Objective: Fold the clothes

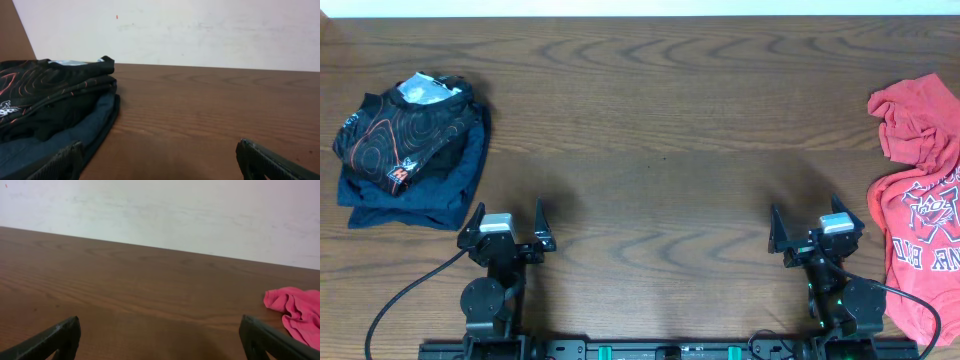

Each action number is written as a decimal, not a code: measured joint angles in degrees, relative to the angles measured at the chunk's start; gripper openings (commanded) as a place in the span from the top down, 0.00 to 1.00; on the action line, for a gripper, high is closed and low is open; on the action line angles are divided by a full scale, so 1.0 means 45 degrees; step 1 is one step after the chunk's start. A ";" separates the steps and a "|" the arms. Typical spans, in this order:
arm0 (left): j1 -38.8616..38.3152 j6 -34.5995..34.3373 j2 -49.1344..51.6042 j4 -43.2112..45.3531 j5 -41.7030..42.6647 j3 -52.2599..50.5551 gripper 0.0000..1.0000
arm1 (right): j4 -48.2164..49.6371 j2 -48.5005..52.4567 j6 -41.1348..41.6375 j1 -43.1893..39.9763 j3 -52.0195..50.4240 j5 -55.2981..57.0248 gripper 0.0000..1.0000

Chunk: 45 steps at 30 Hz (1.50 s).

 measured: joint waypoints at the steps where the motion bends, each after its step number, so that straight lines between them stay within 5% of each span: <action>1: 0.0000 0.0000 0.0000 0.0000 0.0000 0.0000 0.02 | 0.0000 0.0000 0.0000 0.0000 0.0000 0.0005 0.01; 21: 0.0000 -0.1273 0.0160 -0.0733 0.0107 0.0384 0.02 | -0.0442 0.1326 0.0005 0.0000 0.0345 0.0505 0.01; 28: 0.0000 -0.1579 0.2356 -0.2443 0.0627 0.2404 0.02 | -0.2016 0.4342 0.0005 -0.0005 0.3036 0.1156 0.01; 37: 0.0000 -0.1637 0.7737 -0.5931 0.1156 0.7048 0.02 | -0.6110 1.0584 0.0204 -0.0010 0.7509 0.1486 0.01; 42: 0.0000 -0.1637 1.0248 -0.7529 0.1987 0.8879 0.02 | -0.6630 1.3177 0.0350 -0.0029 0.9194 0.1263 0.01; 45: 0.0000 -0.1642 1.1001 -0.7708 0.2511 0.9224 0.02 | -0.6232 1.3935 0.0403 -0.0044 0.9510 0.1321 0.16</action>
